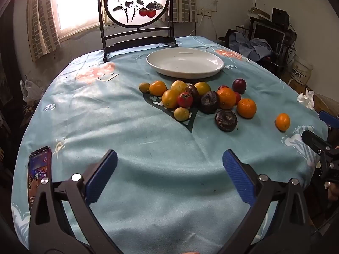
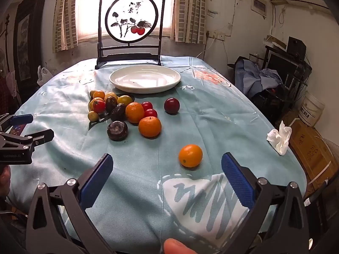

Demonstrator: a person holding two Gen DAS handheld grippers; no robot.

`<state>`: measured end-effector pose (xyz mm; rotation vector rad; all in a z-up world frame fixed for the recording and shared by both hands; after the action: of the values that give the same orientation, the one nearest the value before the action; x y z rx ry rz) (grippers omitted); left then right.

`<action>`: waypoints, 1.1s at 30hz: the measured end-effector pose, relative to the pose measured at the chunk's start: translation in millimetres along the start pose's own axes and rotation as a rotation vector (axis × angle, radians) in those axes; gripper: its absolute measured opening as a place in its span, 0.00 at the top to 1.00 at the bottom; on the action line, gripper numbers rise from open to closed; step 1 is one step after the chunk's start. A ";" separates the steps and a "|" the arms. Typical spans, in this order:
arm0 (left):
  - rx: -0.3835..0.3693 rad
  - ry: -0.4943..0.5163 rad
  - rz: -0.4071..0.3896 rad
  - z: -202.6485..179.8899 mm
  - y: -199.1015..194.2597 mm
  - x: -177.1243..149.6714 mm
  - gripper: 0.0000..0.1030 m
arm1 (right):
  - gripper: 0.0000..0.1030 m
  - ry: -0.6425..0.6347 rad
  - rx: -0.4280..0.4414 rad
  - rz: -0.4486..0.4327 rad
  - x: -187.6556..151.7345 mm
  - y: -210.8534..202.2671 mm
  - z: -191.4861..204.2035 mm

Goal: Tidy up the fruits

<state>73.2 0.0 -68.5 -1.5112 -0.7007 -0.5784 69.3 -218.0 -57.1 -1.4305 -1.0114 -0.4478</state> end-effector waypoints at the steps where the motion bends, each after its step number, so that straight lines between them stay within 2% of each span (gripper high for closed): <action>1: -0.001 -0.001 -0.001 0.0 -0.2 0.3 0.02 | 0.01 0.001 0.000 0.001 -0.3 0.2 -0.2; 33: 0.007 0.007 0.007 -1.6 0.7 -5.3 0.02 | 0.01 -0.002 -0.004 0.014 -0.7 0.9 0.9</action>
<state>70.2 -2.0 -72.8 -1.5037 -0.6915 -0.5751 69.4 -217.2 -58.3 -1.4411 -1.0021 -0.4380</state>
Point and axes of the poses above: each gripper's, at about its wrist camera, not at the fingertips, and y roughly the way its jaws point, z to its left, x to its top, the point moved 10 cm from there along y, roughly the way its jaws point, and after that the axes turned 6 degrees about -y, right-handed, at the moved point
